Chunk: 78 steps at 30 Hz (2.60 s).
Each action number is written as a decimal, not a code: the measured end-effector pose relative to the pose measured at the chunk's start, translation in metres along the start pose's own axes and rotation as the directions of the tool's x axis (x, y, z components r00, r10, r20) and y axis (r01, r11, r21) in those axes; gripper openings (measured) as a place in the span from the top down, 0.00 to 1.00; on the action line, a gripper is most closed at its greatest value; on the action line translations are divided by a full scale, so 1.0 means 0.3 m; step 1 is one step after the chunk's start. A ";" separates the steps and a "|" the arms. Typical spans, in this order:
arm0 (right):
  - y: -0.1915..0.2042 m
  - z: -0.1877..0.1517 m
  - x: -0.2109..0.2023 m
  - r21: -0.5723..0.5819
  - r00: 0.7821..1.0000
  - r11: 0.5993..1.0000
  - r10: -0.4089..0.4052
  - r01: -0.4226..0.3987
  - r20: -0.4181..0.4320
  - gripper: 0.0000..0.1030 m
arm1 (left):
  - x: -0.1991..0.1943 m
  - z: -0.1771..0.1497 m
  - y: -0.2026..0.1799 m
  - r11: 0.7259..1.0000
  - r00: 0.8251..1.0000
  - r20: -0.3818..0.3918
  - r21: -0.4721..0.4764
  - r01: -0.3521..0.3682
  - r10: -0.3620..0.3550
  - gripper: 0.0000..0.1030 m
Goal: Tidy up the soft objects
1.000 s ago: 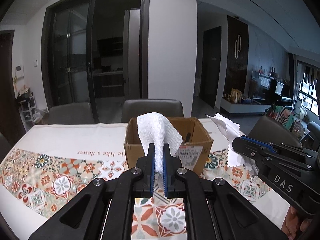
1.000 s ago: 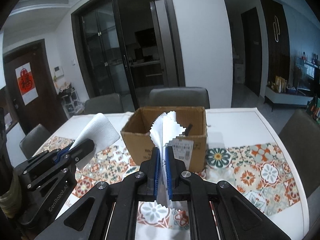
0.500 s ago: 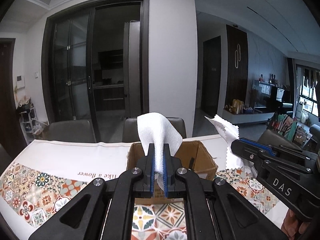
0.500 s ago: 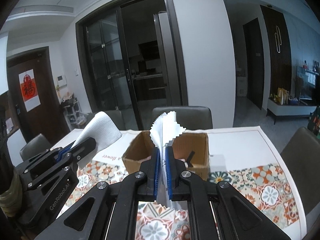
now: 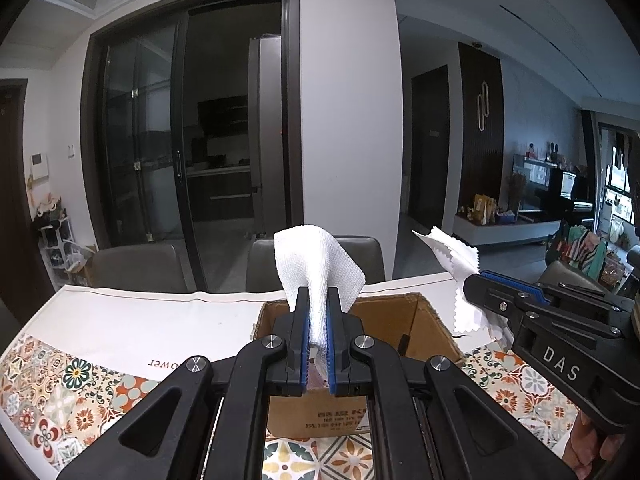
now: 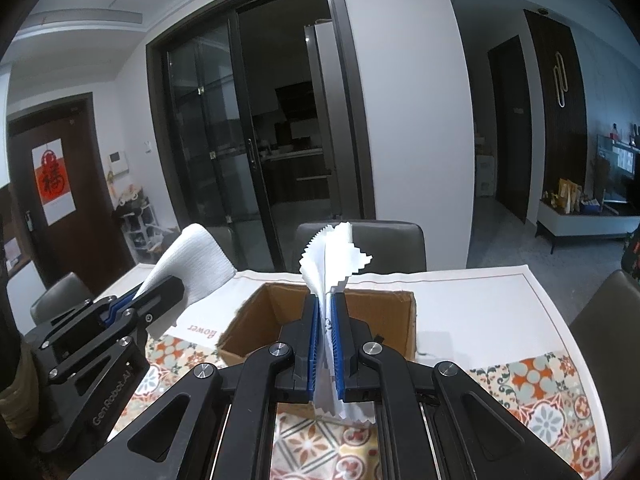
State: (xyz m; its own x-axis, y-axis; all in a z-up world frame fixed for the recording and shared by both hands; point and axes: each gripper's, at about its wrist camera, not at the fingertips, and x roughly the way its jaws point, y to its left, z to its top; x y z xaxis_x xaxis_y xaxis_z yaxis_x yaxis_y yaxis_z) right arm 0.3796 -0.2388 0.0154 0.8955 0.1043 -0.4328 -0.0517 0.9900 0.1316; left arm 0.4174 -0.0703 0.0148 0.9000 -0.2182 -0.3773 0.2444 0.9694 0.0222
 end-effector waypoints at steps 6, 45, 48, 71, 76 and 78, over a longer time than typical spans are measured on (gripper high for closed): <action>-0.034 -0.010 0.106 0.018 0.999 1.000 0.008 -0.007 -0.038 0.93 | 0.113 -0.026 -0.002 1.000 0.999 -0.043 -0.002 -0.005 0.005 0.92; -0.143 -0.121 0.460 0.025 0.975 0.999 -0.034 0.040 -0.221 0.46 | 0.396 -0.164 -0.001 0.998 0.980 -0.191 0.026 -0.050 0.054 0.55; -0.142 -0.116 0.429 0.039 0.976 0.998 -0.037 0.047 -0.214 0.46 | 0.350 -0.160 0.007 0.998 0.981 -0.180 0.020 -0.068 0.070 0.52; -0.023 -0.123 -0.047 0.092 0.984 0.981 -0.164 0.170 -0.075 0.35 | -0.138 -0.154 0.045 0.991 0.990 -0.069 -0.040 -0.127 0.125 0.29; 0.036 -0.143 -0.147 0.096 0.982 0.979 -0.176 0.181 -0.067 0.32 | -0.263 -0.183 0.076 0.991 0.990 -0.055 -0.021 -0.131 0.129 0.23; 0.064 -0.159 -0.188 0.087 0.980 0.977 -0.188 0.193 -0.062 0.30 | -0.308 -0.197 0.085 0.992 0.990 -0.053 -0.017 -0.128 0.127 0.21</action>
State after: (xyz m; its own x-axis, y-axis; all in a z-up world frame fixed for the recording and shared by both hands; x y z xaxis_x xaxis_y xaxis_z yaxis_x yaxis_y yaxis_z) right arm 0.3070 -0.2212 -0.0002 0.8602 -0.0777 -0.5040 0.1604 0.9794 0.1228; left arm 0.3192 -0.0189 -0.0043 0.9033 -0.0867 -0.4202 0.1206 0.9912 0.0548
